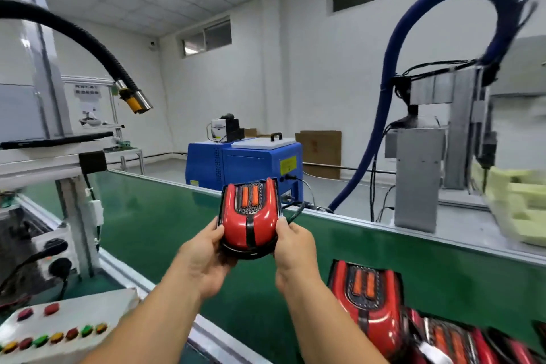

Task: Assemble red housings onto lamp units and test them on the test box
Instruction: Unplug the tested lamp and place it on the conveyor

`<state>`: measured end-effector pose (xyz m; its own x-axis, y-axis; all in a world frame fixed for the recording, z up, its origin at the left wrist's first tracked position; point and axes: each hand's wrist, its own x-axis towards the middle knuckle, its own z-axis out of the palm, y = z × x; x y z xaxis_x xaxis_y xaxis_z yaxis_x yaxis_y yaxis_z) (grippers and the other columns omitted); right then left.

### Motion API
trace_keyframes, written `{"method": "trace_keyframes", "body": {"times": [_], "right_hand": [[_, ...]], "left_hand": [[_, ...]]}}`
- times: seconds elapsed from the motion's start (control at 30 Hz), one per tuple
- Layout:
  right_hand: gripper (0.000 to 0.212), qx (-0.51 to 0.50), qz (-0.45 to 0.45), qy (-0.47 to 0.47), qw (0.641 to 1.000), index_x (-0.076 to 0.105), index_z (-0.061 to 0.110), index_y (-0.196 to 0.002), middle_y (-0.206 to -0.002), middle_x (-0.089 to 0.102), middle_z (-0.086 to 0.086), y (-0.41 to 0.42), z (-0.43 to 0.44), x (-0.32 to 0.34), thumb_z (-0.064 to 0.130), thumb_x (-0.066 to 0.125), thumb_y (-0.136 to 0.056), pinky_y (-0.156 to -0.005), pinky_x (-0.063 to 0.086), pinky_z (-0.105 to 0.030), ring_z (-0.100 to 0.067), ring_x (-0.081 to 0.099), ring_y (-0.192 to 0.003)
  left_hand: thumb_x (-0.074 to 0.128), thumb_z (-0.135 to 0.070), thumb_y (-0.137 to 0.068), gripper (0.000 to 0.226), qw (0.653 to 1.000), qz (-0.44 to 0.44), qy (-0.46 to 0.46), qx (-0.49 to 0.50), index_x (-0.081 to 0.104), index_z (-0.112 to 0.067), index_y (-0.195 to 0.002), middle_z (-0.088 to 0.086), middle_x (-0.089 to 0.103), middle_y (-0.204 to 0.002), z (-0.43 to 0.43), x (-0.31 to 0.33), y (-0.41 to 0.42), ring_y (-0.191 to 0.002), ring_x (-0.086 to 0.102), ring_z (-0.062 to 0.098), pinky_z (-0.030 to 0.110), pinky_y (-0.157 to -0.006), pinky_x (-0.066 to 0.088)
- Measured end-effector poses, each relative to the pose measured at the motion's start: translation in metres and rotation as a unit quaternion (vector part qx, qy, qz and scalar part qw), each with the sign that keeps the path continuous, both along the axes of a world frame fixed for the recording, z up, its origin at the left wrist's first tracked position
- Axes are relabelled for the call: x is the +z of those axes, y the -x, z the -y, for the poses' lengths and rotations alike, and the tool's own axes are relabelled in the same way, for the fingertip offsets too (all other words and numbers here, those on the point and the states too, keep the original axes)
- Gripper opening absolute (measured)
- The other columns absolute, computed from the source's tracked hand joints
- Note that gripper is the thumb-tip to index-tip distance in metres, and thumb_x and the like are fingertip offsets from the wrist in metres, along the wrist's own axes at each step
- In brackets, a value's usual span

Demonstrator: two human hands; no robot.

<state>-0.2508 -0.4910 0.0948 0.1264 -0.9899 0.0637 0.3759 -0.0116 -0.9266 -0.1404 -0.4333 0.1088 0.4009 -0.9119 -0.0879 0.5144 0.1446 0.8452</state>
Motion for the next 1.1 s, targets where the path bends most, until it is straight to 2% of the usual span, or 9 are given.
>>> {"method": "trace_keyframes", "body": {"times": [0.1,0.17,0.33,0.43,0.53,0.6,0.67,0.9,1.1], "right_hand": [[0.022,-0.043,0.044,-0.001,0.998,0.061,0.005,-0.116,-0.103,0.07,-0.005,0.054,-0.028,-0.007,0.018,0.05,-0.101,-0.071,0.052,-0.018,-0.003,0.066,-0.08],[0.044,-0.069,0.077,-0.022,0.994,0.04,0.014,-0.142,-0.125,0.061,-0.009,0.088,-0.046,-0.007,0.019,0.052,-0.1,-0.094,0.051,-0.032,-0.015,0.063,-0.106],[0.057,-0.147,0.101,-0.012,0.984,0.029,0.041,-0.146,-0.119,0.06,-0.01,0.167,-0.077,-0.011,0.017,0.053,-0.1,-0.083,0.053,-0.036,-0.019,0.066,-0.098],[0.057,-0.197,0.077,-0.015,0.977,0.027,0.038,-0.149,-0.121,0.058,-0.01,0.211,-0.089,-0.019,0.02,0.052,-0.101,-0.079,0.052,-0.035,-0.019,0.064,-0.102],[0.058,-0.251,0.058,-0.041,0.966,0.026,0.028,-0.152,-0.142,0.048,-0.015,0.242,-0.094,-0.033,0.018,0.051,-0.101,-0.095,0.048,-0.042,-0.028,0.057,-0.117],[0.057,-0.281,0.028,-0.047,0.958,0.029,0.025,-0.152,-0.151,0.04,-0.012,0.255,-0.096,-0.045,0.02,0.053,-0.1,-0.107,0.04,-0.049,-0.03,0.048,-0.13],[0.055,-0.277,-0.015,-0.036,0.96,0.033,0.022,-0.15,-0.149,0.044,-0.012,0.261,-0.105,-0.051,0.024,0.053,-0.099,-0.109,0.039,-0.051,-0.032,0.048,-0.131],[0.069,-0.232,-0.097,-0.065,0.966,0.023,0.019,-0.154,-0.147,0.043,-0.015,0.266,-0.116,-0.041,0.023,0.059,-0.095,-0.103,0.045,-0.053,-0.032,0.056,-0.119],[0.055,-0.215,-0.416,0.002,0.883,0.038,0.015,-0.148,-0.14,0.054,-0.007,0.272,-0.129,-0.024,0.035,0.05,-0.098,-0.103,0.046,-0.039,-0.023,0.057,-0.12]], "left_hand": [[0.041,-0.014,-0.102,0.04,0.998,0.044,-0.001,-0.038,0.078,-0.025,-0.093,-0.004,0.076,-0.081,-0.016,-0.001,0.045,-0.055,0.066,0.005,0.023,-0.059,0.047],[0.042,-0.014,-0.101,0.041,0.997,0.054,-0.004,-0.063,0.079,-0.027,-0.091,-0.004,0.077,-0.085,-0.025,0.001,0.076,-0.059,0.067,0.006,0.022,-0.058,0.049],[0.043,-0.011,-0.102,0.033,0.988,0.079,-0.026,-0.128,0.073,-0.025,-0.101,-0.001,0.077,-0.084,-0.037,0.007,0.147,-0.056,0.065,0.007,0.02,-0.047,0.048],[0.04,-0.006,-0.103,0.035,0.98,0.099,-0.017,-0.173,0.071,-0.023,-0.098,0.002,0.077,-0.079,-0.039,0.005,0.189,-0.053,0.067,0.008,0.018,-0.043,0.048],[0.04,-0.007,-0.104,0.034,0.974,0.109,-0.039,-0.192,0.066,-0.028,-0.109,0.002,0.077,-0.093,-0.035,-0.008,0.224,-0.069,0.072,0.01,0.021,-0.053,0.055],[0.043,-0.012,-0.104,0.036,0.974,0.127,-0.051,-0.182,0.054,-0.024,-0.135,0.005,0.068,-0.124,-0.03,-0.022,0.238,-0.105,0.068,0.018,0.036,-0.089,0.057],[0.044,-0.017,-0.103,0.042,0.969,0.161,-0.063,-0.174,0.045,-0.021,-0.145,0.004,0.054,-0.141,-0.024,-0.034,0.242,-0.125,0.055,0.024,0.046,-0.109,0.043],[0.041,-0.029,-0.103,0.046,0.939,0.295,-0.079,-0.158,0.04,-0.02,-0.148,-0.004,0.039,-0.152,-0.017,-0.039,0.237,-0.138,0.04,0.02,0.044,-0.115,0.035],[0.046,-0.023,-0.101,0.041,0.945,0.255,-0.112,-0.172,0.048,-0.022,-0.143,0.002,0.053,-0.142,-0.016,-0.043,0.238,-0.131,0.049,0.026,0.047,-0.112,0.039]]}}
